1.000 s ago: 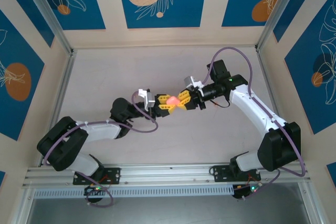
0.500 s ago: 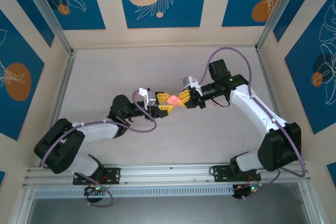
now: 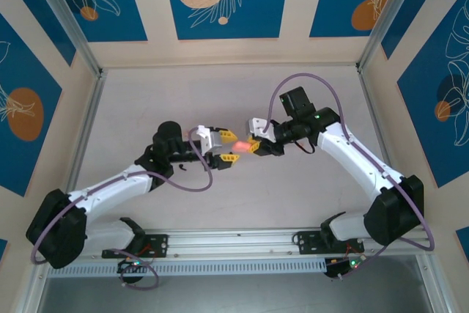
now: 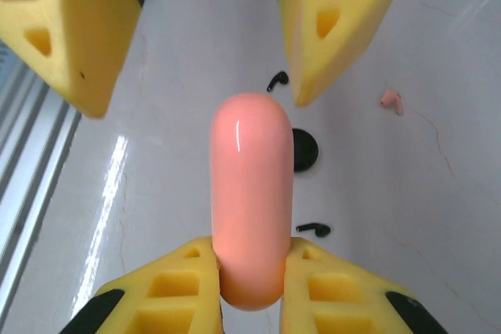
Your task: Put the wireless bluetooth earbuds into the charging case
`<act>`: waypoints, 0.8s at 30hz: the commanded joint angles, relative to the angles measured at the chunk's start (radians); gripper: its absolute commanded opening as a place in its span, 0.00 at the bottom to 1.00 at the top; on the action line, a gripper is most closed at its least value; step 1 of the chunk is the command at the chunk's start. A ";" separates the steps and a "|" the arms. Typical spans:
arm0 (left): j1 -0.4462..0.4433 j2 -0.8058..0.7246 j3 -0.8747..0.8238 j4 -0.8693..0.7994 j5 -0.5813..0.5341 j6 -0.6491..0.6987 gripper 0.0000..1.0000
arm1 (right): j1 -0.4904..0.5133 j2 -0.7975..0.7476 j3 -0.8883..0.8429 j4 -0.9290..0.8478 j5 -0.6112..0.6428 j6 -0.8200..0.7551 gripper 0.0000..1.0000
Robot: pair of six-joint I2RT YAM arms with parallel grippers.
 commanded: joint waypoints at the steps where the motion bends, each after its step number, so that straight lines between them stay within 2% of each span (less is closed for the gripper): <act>1: 0.006 -0.029 0.062 -0.266 0.017 0.162 0.55 | 0.035 -0.032 0.039 -0.051 0.088 -0.054 0.08; 5: 0.006 -0.032 0.107 -0.402 0.021 0.234 0.54 | 0.069 -0.042 0.046 -0.048 0.115 -0.062 0.08; 8: 0.006 -0.034 0.114 -0.439 0.012 0.259 0.54 | 0.086 -0.050 0.047 -0.040 0.122 -0.063 0.08; 20: 0.006 -0.025 0.113 -0.421 0.018 0.250 0.49 | 0.122 -0.045 0.063 -0.041 0.124 -0.072 0.08; 24: 0.006 -0.023 0.111 -0.412 0.023 0.242 0.44 | 0.128 -0.045 0.064 -0.038 0.127 -0.073 0.08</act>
